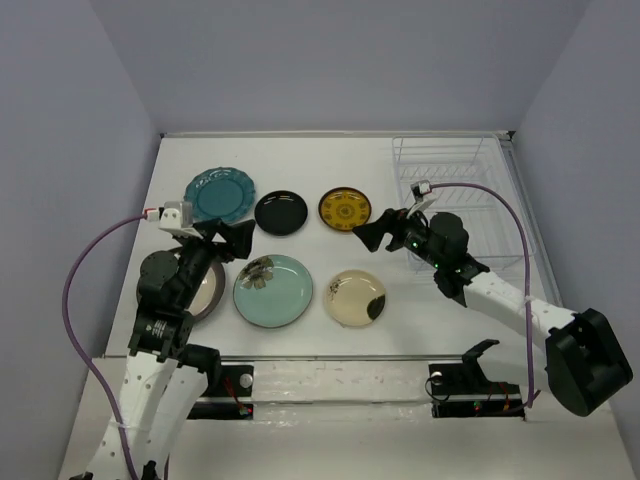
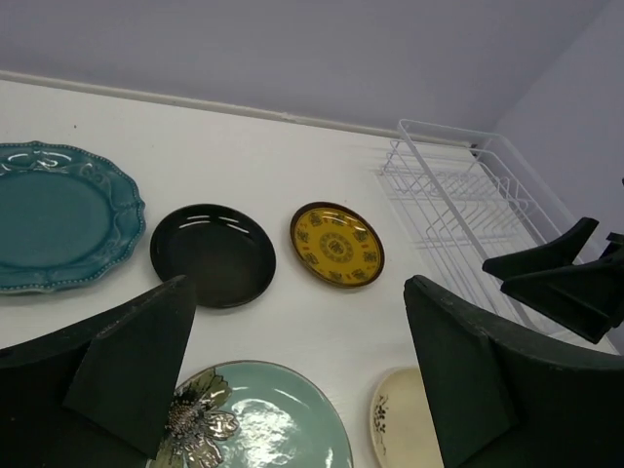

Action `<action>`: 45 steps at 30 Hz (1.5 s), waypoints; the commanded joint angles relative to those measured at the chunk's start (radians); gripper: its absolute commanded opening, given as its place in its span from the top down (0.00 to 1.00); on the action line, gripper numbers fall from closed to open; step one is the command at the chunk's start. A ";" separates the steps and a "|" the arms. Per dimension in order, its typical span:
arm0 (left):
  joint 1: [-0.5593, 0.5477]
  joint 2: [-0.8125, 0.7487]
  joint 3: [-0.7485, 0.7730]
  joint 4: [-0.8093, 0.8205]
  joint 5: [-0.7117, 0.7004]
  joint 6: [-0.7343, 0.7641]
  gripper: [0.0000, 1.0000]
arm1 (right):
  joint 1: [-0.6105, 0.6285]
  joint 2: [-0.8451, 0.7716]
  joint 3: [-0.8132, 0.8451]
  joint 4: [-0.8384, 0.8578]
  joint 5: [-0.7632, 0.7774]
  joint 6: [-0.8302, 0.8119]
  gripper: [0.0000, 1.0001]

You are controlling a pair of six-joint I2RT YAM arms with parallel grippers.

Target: Load the plates into the dish rack

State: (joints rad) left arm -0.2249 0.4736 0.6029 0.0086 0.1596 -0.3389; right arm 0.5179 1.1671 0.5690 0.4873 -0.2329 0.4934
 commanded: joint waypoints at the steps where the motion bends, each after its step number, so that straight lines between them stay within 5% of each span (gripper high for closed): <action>1: 0.030 0.016 0.021 0.065 -0.003 -0.018 0.01 | 0.004 -0.020 -0.006 0.086 0.030 -0.012 0.00; 12: 0.039 0.178 0.136 0.073 -0.174 -0.126 0.01 | 0.004 -0.044 -0.021 0.100 0.060 0.011 0.00; 17: 0.050 0.420 0.230 0.039 -0.208 -0.166 0.01 | 0.004 0.034 0.020 0.077 0.015 0.033 0.00; 20: 0.094 0.509 0.242 0.056 -0.238 -0.196 0.21 | 0.004 0.048 0.025 0.096 -0.057 0.010 0.00; 21: 0.111 0.529 0.248 0.042 -0.247 -0.209 0.40 | 0.004 0.049 0.025 0.106 -0.072 0.005 0.00; 23: 0.148 0.589 0.258 0.028 -0.268 -0.224 0.48 | 0.004 0.048 0.026 0.099 -0.077 0.000 0.00; 25: 0.212 0.632 0.261 0.018 -0.290 -0.232 0.46 | 0.004 0.040 0.028 0.090 -0.074 -0.003 0.05; 26: 0.243 0.672 0.261 0.016 -0.292 -0.235 0.44 | 0.004 0.037 0.029 0.085 -0.072 -0.004 0.28; 28: 0.311 0.721 0.252 0.022 -0.308 -0.242 0.35 | 0.004 0.029 0.026 0.082 -0.056 -0.004 0.33; 31: 0.361 0.750 0.227 0.066 -0.281 -0.253 0.27 | 0.004 0.014 0.019 0.079 -0.029 -0.004 0.58; 35: 0.406 0.836 0.273 0.090 -0.276 -0.258 0.21 | 0.004 0.016 0.020 0.079 -0.037 -0.006 0.58; 45: 0.478 1.143 0.383 0.189 -0.164 -0.322 0.34 | 0.004 0.020 0.022 0.070 -0.025 -0.021 0.51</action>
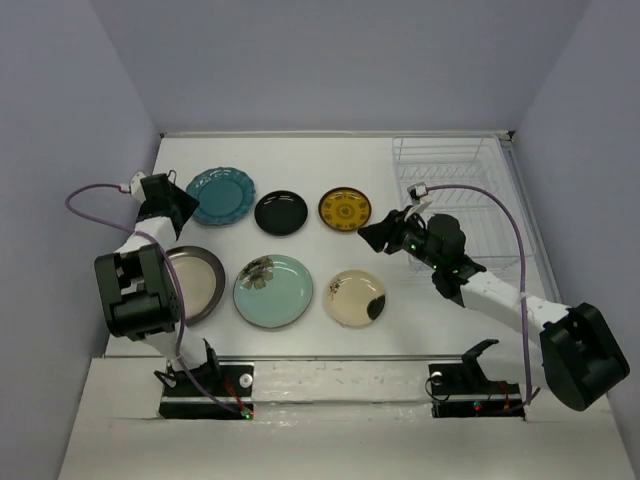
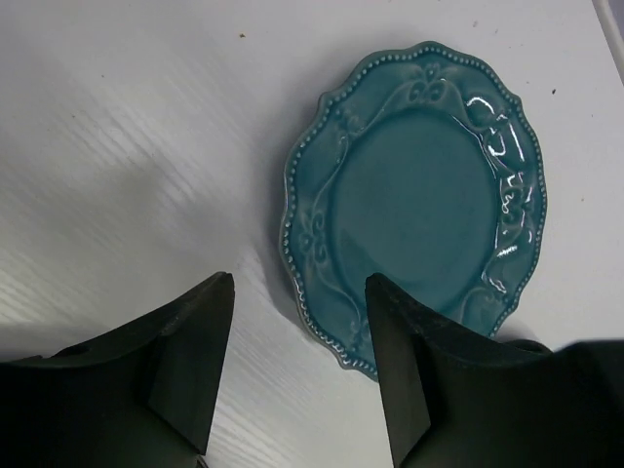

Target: Load the plates into the dish rack

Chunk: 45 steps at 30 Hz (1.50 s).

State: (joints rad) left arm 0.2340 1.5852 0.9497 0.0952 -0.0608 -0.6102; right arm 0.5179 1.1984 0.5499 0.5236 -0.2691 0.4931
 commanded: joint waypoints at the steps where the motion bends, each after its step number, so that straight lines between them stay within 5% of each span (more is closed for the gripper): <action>1: 0.021 0.053 0.043 0.115 0.056 -0.057 0.35 | 0.004 -0.008 0.041 0.035 0.010 -0.021 0.51; 15: 0.027 0.312 0.000 0.362 0.223 -0.259 0.57 | 0.004 0.036 0.048 0.039 0.005 -0.025 0.51; 17: 0.027 0.325 -0.026 0.448 0.239 -0.282 0.64 | 0.004 0.043 0.050 0.041 0.002 -0.027 0.51; 20: 0.028 0.338 -0.074 0.552 0.259 -0.322 0.94 | 0.004 0.050 0.051 0.044 -0.002 -0.024 0.51; 25: 0.037 0.260 -0.181 0.742 0.257 -0.355 0.94 | 0.004 0.076 0.054 0.047 -0.002 -0.030 0.50; 29: 0.053 0.100 -0.267 0.940 0.286 -0.385 0.94 | 0.004 0.098 0.067 0.047 -0.033 -0.033 0.39; 35: 0.060 -0.034 -0.230 0.975 0.334 -0.407 0.94 | 0.004 0.138 0.119 0.024 -0.107 -0.016 0.15; 45: 0.059 -0.289 -0.256 0.992 0.366 -0.436 0.94 | 0.004 0.211 0.220 -0.014 -0.203 0.042 0.00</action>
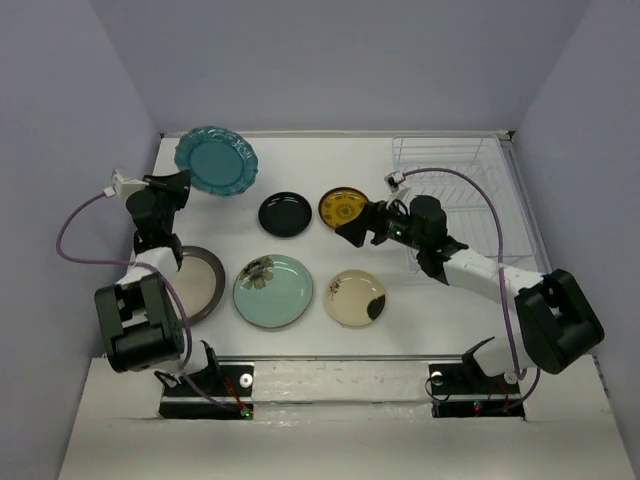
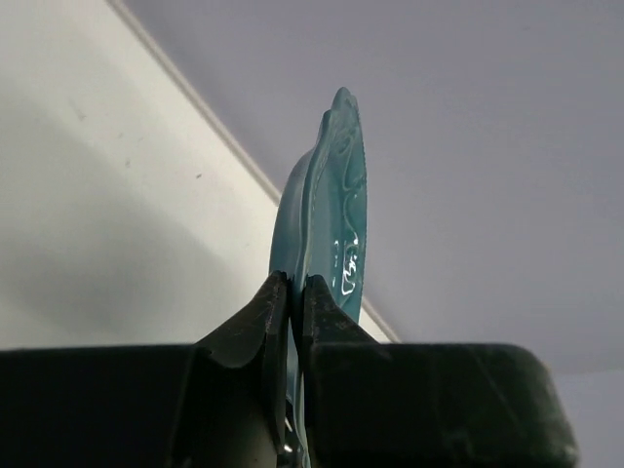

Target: Load the plates into the dish rack

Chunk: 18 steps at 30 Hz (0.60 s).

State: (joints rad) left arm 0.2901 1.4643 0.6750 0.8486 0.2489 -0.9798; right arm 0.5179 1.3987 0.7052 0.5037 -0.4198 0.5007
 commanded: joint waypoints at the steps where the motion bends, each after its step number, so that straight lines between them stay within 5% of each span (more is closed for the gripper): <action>1: -0.006 -0.221 0.011 0.212 0.067 -0.077 0.94 | 0.004 0.011 0.083 0.012 -0.056 0.045 0.00; 18: -0.238 -0.579 -0.176 0.066 0.357 -0.163 0.94 | 0.004 0.183 0.367 0.079 -0.232 0.131 0.00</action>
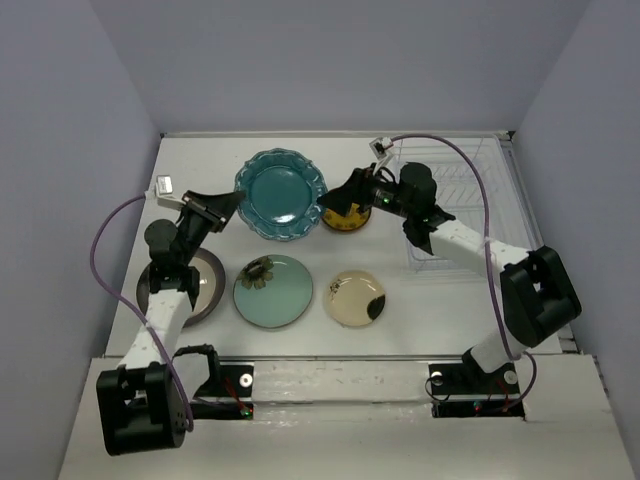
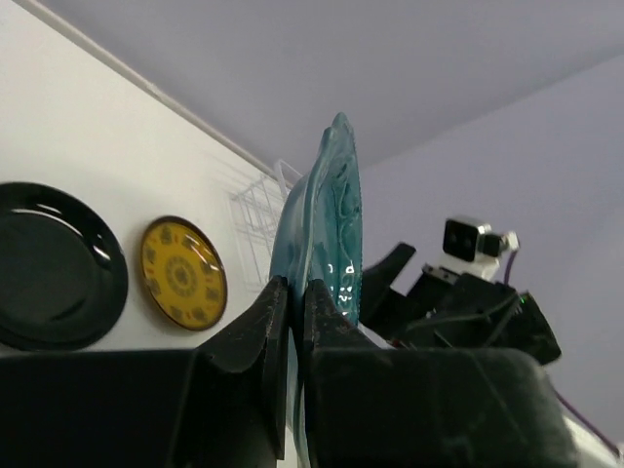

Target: Load the plates into the dish rack

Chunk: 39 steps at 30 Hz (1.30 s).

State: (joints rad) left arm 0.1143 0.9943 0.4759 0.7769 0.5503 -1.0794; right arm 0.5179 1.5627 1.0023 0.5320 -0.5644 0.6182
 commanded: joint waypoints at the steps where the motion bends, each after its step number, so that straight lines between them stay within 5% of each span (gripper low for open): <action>1: -0.079 -0.120 0.020 0.133 0.056 -0.057 0.94 | 0.004 0.026 0.071 0.057 -0.101 0.021 0.00; 7: -0.192 -0.161 -0.010 0.130 0.076 -0.042 0.94 | 0.004 0.082 0.033 0.144 -0.179 0.101 0.04; 9: -0.215 -0.164 -0.013 0.127 0.085 -0.022 0.94 | 0.004 0.095 0.010 0.224 -0.222 0.139 0.28; 11: -0.222 -0.161 -0.002 0.087 0.100 0.007 0.94 | 0.004 0.092 -0.013 0.299 -0.264 0.199 0.75; 13: -0.222 -0.161 0.021 0.024 0.103 0.054 0.91 | 0.004 0.073 -0.028 0.307 -0.258 0.202 0.93; 15: -0.225 -0.172 0.065 -0.051 0.099 0.145 0.75 | 0.004 0.027 -0.051 0.301 -0.244 0.189 0.93; 16: -0.222 -0.180 0.084 -0.144 0.091 0.185 0.55 | 0.004 0.008 -0.056 0.275 -0.221 0.183 0.93; 19: -0.231 -0.221 0.162 -0.352 0.045 0.350 0.32 | 0.004 -0.088 -0.076 0.174 -0.133 0.117 0.93; 25: -0.232 -0.315 0.254 -0.733 -0.067 0.605 0.03 | -0.047 -0.309 -0.045 -0.136 0.145 -0.076 0.93; 32: -0.242 -0.473 0.162 -0.896 -0.075 0.742 0.01 | -0.117 -0.452 0.047 -0.429 0.555 -0.245 0.93; 39: -0.433 -0.579 0.112 -0.861 -0.079 0.731 0.01 | -0.175 -0.397 0.238 -0.529 1.027 -0.477 0.93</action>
State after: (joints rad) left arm -0.2504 0.4629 0.5922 -0.1013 0.4641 -0.3878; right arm 0.3901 1.1549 1.0664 -0.0799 0.1246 0.2920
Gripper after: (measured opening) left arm 0.990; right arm 0.272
